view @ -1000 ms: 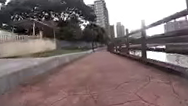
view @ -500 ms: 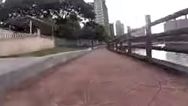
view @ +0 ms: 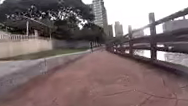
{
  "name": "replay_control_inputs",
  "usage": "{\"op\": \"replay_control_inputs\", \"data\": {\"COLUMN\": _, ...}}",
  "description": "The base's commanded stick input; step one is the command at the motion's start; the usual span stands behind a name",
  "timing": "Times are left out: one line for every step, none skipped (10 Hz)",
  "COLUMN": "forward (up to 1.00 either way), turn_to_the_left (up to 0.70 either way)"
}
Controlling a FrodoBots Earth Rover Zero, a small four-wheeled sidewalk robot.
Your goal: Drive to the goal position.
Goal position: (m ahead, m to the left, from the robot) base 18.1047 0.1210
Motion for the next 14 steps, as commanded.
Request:
{"op": "replay_control_inputs", "data": {"forward": 0.7, "turn_to_the_left": -0.3}}
{"op": "replay_control_inputs", "data": {"forward": 0.7, "turn_to_the_left": -0.07}}
{"op": "replay_control_inputs", "data": {"forward": 0.7, "turn_to_the_left": 0.0}}
{"op": "replay_control_inputs", "data": {"forward": 0.7, "turn_to_the_left": 0.0}}
{"op": "replay_control_inputs", "data": {"forward": 0.7, "turn_to_the_left": 0.0}}
{"op": "replay_control_inputs", "data": {"forward": 0.7, "turn_to_the_left": 0.0}}
{"op": "replay_control_inputs", "data": {"forward": 0.7, "turn_to_the_left": 0.0}}
{"op": "replay_control_inputs", "data": {"forward": 0.7, "turn_to_the_left": 0.0}}
{"op": "replay_control_inputs", "data": {"forward": 0.7, "turn_to_the_left": 0.0}}
{"op": "replay_control_inputs", "data": {"forward": 0.7, "turn_to_the_left": 0.0}}
{"op": "replay_control_inputs", "data": {"forward": 0.7, "turn_to_the_left": 0.0}}
{"op": "replay_control_inputs", "data": {"forward": 0.7, "turn_to_the_left": 0.0}}
{"op": "replay_control_inputs", "data": {"forward": 0.7, "turn_to_the_left": 0.0}}
{"op": "replay_control_inputs", "data": {"forward": 0.7, "turn_to_the_left": 0.0}}
